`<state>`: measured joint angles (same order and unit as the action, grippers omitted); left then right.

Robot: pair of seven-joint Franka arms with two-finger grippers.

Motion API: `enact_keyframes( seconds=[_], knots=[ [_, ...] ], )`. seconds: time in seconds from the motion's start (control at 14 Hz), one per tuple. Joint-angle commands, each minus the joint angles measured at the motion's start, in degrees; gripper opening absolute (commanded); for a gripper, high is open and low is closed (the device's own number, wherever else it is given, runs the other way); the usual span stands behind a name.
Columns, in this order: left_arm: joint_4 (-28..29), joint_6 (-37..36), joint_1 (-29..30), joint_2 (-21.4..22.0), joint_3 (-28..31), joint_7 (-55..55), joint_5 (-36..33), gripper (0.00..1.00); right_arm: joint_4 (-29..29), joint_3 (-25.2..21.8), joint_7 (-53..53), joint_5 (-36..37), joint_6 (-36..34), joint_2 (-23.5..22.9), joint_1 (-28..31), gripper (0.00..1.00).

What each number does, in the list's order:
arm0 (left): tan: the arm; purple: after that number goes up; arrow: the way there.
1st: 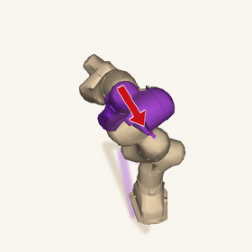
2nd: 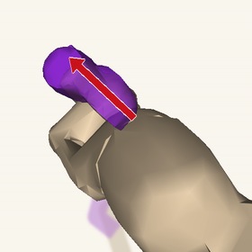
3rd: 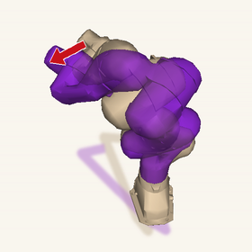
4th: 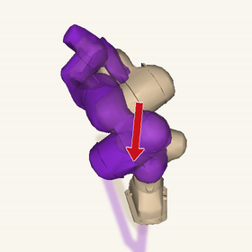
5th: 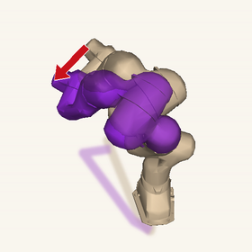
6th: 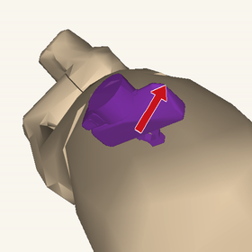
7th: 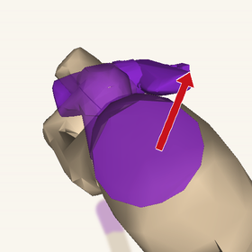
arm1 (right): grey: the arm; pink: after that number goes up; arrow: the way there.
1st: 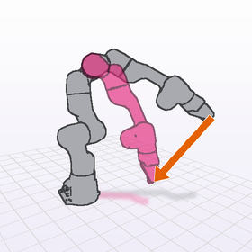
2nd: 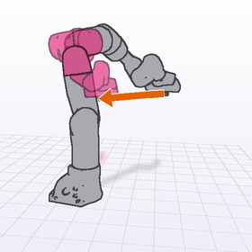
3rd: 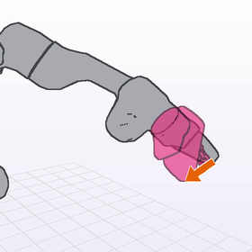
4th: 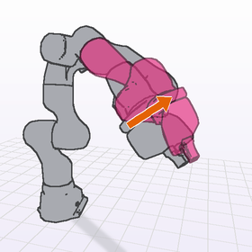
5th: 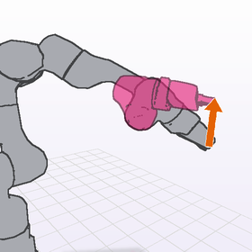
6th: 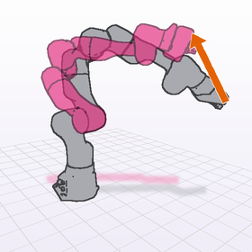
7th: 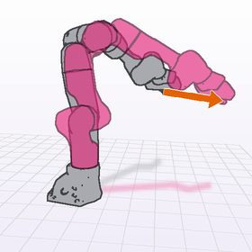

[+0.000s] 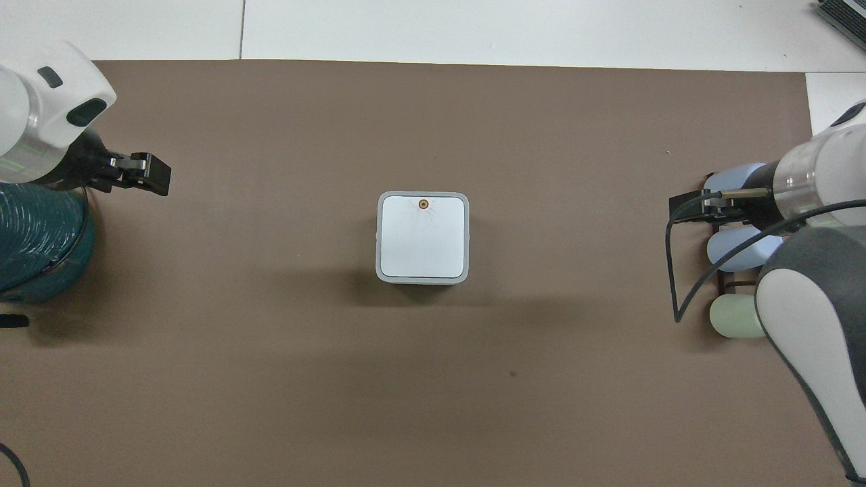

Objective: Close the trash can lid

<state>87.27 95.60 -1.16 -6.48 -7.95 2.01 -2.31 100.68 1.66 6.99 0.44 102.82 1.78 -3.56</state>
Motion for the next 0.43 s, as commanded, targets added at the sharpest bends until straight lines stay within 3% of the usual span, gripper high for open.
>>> enact_keyframes(
  seconds=[0.0,0.36],
  knots=[
    [0.6,0.3,0.5,1.1,-0.4,-1.1,-1.4,1.00,1.3,0.4,-1.5,-0.1,-0.5,1.4,0.8,1.00],
    [0.8,1.3,0.5,1.2,-0.4,-1.3,-1.4,1.00,1.3,0.4,-1.5,-0.2,-0.5,1.4,0.8,1.00]
  ],
)
